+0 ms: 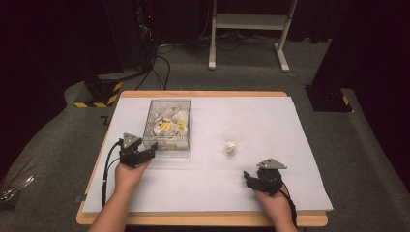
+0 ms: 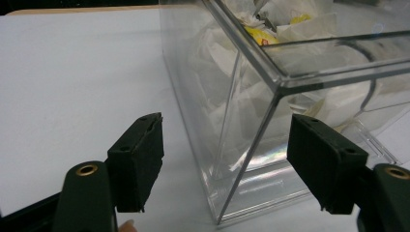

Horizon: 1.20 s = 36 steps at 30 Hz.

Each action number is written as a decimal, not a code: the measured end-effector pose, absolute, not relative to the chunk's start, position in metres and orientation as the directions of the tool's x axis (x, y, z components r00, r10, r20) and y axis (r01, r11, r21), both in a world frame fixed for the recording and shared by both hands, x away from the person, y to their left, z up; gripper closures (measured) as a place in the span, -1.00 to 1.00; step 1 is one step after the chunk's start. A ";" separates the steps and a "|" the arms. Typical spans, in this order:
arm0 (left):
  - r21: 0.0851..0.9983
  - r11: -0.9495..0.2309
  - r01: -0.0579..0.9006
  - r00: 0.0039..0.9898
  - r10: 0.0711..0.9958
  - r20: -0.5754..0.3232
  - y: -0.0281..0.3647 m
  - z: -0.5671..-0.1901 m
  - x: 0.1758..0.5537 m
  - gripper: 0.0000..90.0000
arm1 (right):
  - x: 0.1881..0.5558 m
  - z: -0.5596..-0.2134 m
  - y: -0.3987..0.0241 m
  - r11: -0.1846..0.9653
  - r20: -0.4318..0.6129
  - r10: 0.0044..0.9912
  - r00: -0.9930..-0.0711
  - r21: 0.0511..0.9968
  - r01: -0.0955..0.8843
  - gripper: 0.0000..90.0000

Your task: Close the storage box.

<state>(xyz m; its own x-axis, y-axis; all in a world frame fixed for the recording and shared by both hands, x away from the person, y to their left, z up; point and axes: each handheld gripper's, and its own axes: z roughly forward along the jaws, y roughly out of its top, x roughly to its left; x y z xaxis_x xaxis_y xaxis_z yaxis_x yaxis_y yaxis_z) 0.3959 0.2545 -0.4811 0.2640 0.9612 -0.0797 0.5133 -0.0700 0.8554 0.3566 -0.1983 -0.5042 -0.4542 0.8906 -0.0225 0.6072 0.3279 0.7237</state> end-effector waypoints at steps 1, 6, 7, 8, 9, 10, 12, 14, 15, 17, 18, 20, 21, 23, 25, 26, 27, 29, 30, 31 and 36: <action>0.854 -0.072 0.515 0.266 0.961 -0.079 0.254 -0.481 0.396 -0.34 | 0.357 -0.504 -0.198 0.328 -0.022 0.891 -0.454 0.724 0.607 -0.38; 0.846 -0.086 0.526 0.267 0.961 -0.068 0.255 -0.481 0.394 -0.28 | 0.357 -0.504 -0.198 0.328 -0.022 0.891 -0.454 0.724 0.607 -0.38; 0.845 -0.081 0.529 0.270 0.960 -0.077 0.256 -0.481 0.393 -0.28 | 0.357 -0.504 -0.198 0.328 -0.022 0.890 -0.455 0.724 0.607 -0.38; 0.845 -0.080 0.528 0.274 0.958 -0.081 0.259 -0.481 0.391 -0.28 | 0.357 -0.504 -0.198 0.326 -0.020 0.891 -0.453 0.723 0.609 -0.38; 0.845 -0.079 0.528 0.277 0.957 -0.083 0.260 -0.480 0.389 -0.28 | 0.357 -0.504 -0.198 0.326 -0.020 0.891 -0.453 0.723 0.609 -0.38; 0.845 -0.080 0.528 0.278 0.957 -0.084 0.261 -0.480 0.387 -0.28 | 0.357 -0.504 -0.198 0.326 -0.020 0.891 -0.453 0.723 0.609 -0.38; 0.842 -0.093 0.532 0.288 0.955 -0.076 0.264 -0.479 0.382 -0.29 | 0.357 -0.504 -0.198 0.326 -0.020 0.891 -0.453 0.723 0.609 -0.38; 0.837 -0.103 0.538 0.299 0.951 -0.075 0.267 -0.479 0.375 -0.29 | 0.356 -0.504 -0.198 0.326 -0.021 0.891 -0.453 0.723 0.609 -0.38; 0.834 -0.110 0.540 0.306 0.949 -0.073 0.269 -0.479 0.371 -0.29 | 0.356 -0.504 -0.198 0.327 -0.022 0.891 -0.453 0.723 0.608 -0.38; 0.833 -0.125 0.539 0.315 0.947 -0.061 0.271 -0.479 0.364 -0.29 | 0.356 -0.504 -0.198 0.326 -0.023 0.892 -0.452 0.724 0.608 -0.38; 0.831 -0.128 0.542 0.319 0.946 -0.063 0.272 -0.479 0.360 -0.29 | 0.356 -0.504 -0.198 0.327 -0.023 0.892 -0.452 0.724 0.608 -0.38; 0.824 -0.140 0.549 0.329 0.943 -0.058 0.275 -0.480 0.353 -0.29 | 0.356 -0.504 -0.198 0.327 -0.023 0.892 -0.452 0.724 0.608 -0.38; 0.822 -0.141 0.552 0.329 0.943 -0.059 0.275 -0.481 0.350 -0.29 | 0.356 -0.504 -0.198 0.326 -0.022 0.892 -0.452 0.724 0.608 -0.38; 0.814 -0.148 0.562 0.349 0.935 -0.071 0.277 -0.483 0.344 -0.25 | 0.356 -0.504 -0.198 0.326 -0.022 0.892 -0.452 0.724 0.608 -0.38; 0.801 -0.169 0.574 0.364 0.929 -0.064 0.277 -0.485 0.338 -0.24 | 0.356 -0.504 -0.198 0.326 -0.022 0.892 -0.452 0.724 0.608 -0.38; 0.794 -0.187 0.579 0.374 0.926 -0.055 0.277 -0.487 0.334 -0.24 | 0.356 -0.504 -0.198 0.324 -0.020 0.893 -0.450 0.723 0.610 -0.38; 0.788 -0.199 0.582 0.375 0.926 -0.043 0.276 -0.488 0.331 -0.24 | 0.356 -0.504 -0.198 0.322 -0.019 0.893 -0.449 0.724 0.610 -0.38; 0.777 -0.226 0.588 0.382 0.924 -0.020 0.274 -0.491 0.325 -0.25 | 0.356 -0.504 -0.198 0.324 -0.020 0.892 -0.451 0.723 0.610 -0.38; 0.775 -0.233 0.588 0.383 0.924 -0.012 0.274 -0.492 0.323 -0.26 | 0.356 -0.504 -0.198 0.324 -0.020 0.892 -0.452 0.723 0.610 -0.38; 0.768 -0.241 0.593 0.384 0.923 -0.007 0.273 -0.493 0.320 -0.27 | 0.356 -0.504 -0.198 0.323 -0.018 0.893 -0.450 0.723 0.611 -0.38; 0.760 -0.269 0.592 0.398 0.917 0.015 0.269 -0.502 0.311 -0.34 | 0.357 -0.504 -0.198 0.326 -0.020 0.891 -0.453 0.723 0.609 -0.39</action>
